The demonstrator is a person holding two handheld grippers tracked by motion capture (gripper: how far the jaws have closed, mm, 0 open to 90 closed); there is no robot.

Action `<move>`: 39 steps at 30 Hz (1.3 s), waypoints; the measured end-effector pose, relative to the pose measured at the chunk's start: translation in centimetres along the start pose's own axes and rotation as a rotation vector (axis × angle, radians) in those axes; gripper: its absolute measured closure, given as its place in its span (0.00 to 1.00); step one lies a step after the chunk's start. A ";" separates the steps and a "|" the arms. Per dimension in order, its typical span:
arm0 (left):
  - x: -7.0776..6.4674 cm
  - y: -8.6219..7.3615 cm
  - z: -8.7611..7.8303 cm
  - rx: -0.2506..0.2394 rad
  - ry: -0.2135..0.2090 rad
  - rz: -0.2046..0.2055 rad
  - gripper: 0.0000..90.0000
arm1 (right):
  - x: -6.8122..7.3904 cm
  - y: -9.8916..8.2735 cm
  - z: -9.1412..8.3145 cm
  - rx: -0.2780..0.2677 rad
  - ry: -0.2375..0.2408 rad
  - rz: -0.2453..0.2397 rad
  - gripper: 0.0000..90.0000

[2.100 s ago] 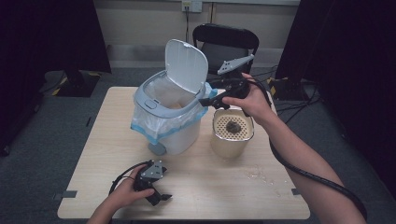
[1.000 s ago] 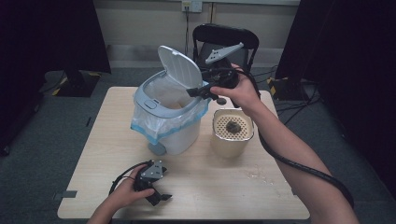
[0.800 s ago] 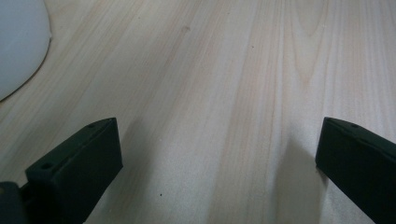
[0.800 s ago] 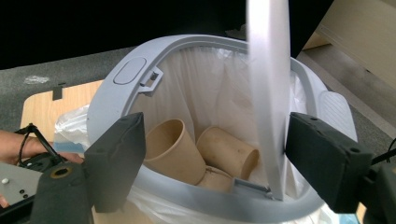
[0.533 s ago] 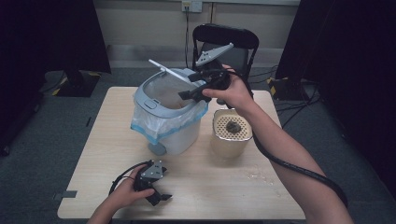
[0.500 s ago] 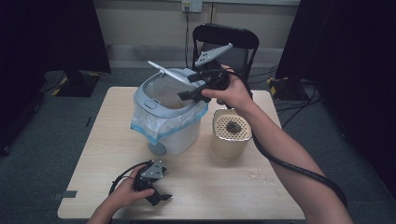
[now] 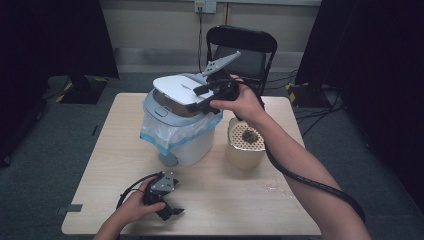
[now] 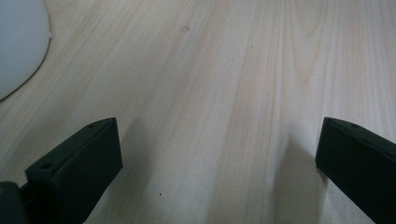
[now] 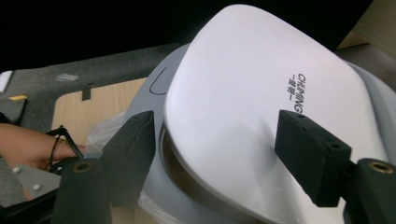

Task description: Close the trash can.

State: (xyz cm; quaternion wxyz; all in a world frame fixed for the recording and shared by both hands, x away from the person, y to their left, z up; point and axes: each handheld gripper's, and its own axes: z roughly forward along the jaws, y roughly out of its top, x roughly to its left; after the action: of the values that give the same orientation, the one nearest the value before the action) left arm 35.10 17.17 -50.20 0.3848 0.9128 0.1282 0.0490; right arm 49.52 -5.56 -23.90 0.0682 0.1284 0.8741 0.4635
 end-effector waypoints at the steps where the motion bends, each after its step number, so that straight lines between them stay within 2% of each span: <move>1: 0.0 0.0 0.0 0.000 0.000 0.000 0.00 | 0.0 0.0 0.0 0.001 0.002 0.002 0.32; 8: 0.0 0.0 0.0 0.000 0.000 0.000 0.00 | 0.2 -0.2 0.4 0.000 0.034 0.016 0.33; 15: 0.0 0.0 0.0 0.000 0.000 0.000 0.00 | 0.5 -0.2 1.2 0.030 0.072 0.023 0.37; 17: 0.0 0.0 0.0 0.004 0.000 0.001 0.00 | 0.5 -0.2 1.5 0.033 0.076 0.026 0.44; 18: 0.0 0.0 0.0 0.004 0.000 0.001 0.00 | 0.5 -0.2 1.5 0.033 0.076 0.026 0.44; 20: 0.0 0.0 0.0 0.004 -0.003 0.005 0.00 | 0.4 -0.3 1.6 0.024 0.080 0.043 0.53; 23: 0.0 0.0 0.0 0.004 -0.003 0.004 0.00 | 0.1 -0.3 1.7 0.016 0.080 0.053 0.58; 24: 0.0 0.0 0.0 0.005 -0.003 0.005 0.00 | -0.1 -0.3 1.7 0.011 0.071 0.061 0.64; 25: 0.0 0.0 0.0 0.005 -0.003 0.005 0.00 | -0.2 -0.3 1.8 0.008 0.067 0.069 0.65; 28: 0.0 0.0 0.0 0.005 -0.003 0.005 0.00 | -0.3 -0.3 1.9 0.005 0.057 0.058 0.65; 32: 0.0 0.0 0.0 0.004 -0.003 0.004 0.00 | -0.4 0.1 2.4 0.016 0.002 0.029 0.65; 33: 0.0 0.0 0.0 0.004 -0.003 0.003 0.00 | -0.4 0.4 2.7 0.030 -0.025 0.018 0.65; 36: 0.0 0.0 0.0 0.004 -0.005 0.001 0.00 | -0.5 0.7 3.0 0.034 -0.041 0.013 0.65; 39: 0.0 0.0 0.0 0.004 -0.006 0.001 0.00 | -0.7 0.9 3.7 0.012 -0.052 0.025 0.66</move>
State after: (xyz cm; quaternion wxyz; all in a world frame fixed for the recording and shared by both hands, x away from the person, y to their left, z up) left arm 35.08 17.19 -50.19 0.3835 0.9136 0.1269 0.0462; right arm 51.25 -2.31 -25.24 0.0844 0.1516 0.8731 0.4556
